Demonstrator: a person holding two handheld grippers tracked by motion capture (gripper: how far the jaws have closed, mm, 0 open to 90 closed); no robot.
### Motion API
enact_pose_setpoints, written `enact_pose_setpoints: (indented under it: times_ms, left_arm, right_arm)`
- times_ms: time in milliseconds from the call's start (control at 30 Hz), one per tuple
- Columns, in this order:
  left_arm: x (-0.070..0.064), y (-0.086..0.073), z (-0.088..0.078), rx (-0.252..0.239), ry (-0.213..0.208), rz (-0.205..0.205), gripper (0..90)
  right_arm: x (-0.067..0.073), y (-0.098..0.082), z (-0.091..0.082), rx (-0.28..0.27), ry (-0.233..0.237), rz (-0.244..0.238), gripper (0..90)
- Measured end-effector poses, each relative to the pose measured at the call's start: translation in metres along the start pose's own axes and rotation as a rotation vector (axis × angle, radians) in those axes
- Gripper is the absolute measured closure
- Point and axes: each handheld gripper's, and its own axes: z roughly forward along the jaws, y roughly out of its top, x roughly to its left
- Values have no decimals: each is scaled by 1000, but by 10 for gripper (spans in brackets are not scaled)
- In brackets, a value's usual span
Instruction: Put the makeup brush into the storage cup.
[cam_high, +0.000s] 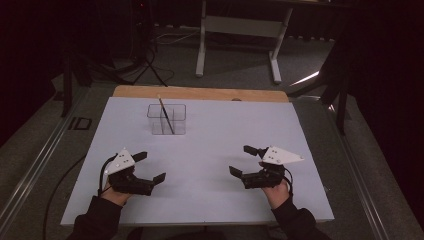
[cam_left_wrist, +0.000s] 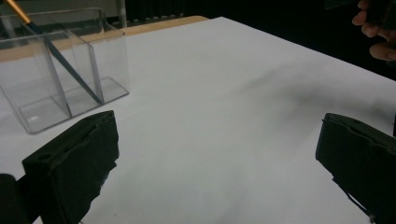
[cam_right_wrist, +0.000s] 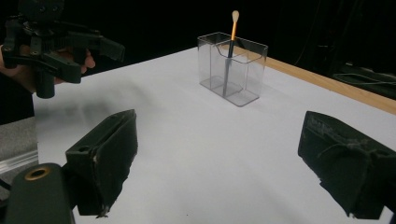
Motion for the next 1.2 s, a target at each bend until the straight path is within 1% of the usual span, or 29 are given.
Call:
enact_pose_setpoints:
  times_ms: [67,100,167,233,267,333,367,433,467,533,567,633,667,700,767,867,967,1200]
  left_arm:
    - [2,-3,-2,9,-1,0,0]
    - [3,-5,-3,4,-1,-5,0]
    - [4,-9,-4,7,24,4,0]
    - [6,-13,-5,13,32,-3,0]
    - [6,-15,-6,13,27,-14,0]
    - [7,-18,-6,25,42,-2,0]
    - [7,-19,-6,25,45,-4,0]
    - [6,-21,-7,12,41,-9,0]
    - [6,-21,-7,18,41,-9,0]
    - [5,-21,-7,1,47,-3,0]
    - [5,-21,-8,2,47,-2,0]
    - [5,-21,-8,0,56,14,0]
    - [6,-21,-8,3,54,12,0]
    - [7,-22,-8,3,49,2,0]
    - [8,-23,-8,12,59,-2,0]
    - [9,-22,-9,-9,56,-23,0]
    - [11,-21,-9,-22,61,-25,0]
    - [12,-23,-8,-13,60,-42,0]
  right_arm:
    - [0,0,0,0,2,2,118]
    - [0,0,0,1,0,-1,118]
    - [0,0,0,-2,4,5,118]
    - [0,0,-1,-2,0,2,118]
    - [-1,0,-1,-3,3,7,118]
    - [-1,0,-1,0,-2,0,118]
    - [-1,0,-1,-2,3,3,118]
    - [-1,-1,-1,2,-2,-1,118]
    - [-1,-1,-1,1,-1,-2,118]
    - [-1,-1,-1,3,-1,0,118]
    - [-1,-1,-1,2,-1,0,119]
    - [-1,-2,-1,1,-1,3,118]
    - [-1,-2,-1,3,-4,0,118]
    - [-1,-2,-1,5,-4,-1,118]
    - [-2,-3,-1,9,-7,-6,118]
    - [-3,-4,-1,11,-8,2,118]
    - [-4,-5,-2,10,-9,6,118]
    - [-4,-4,-2,10,-8,6,119]
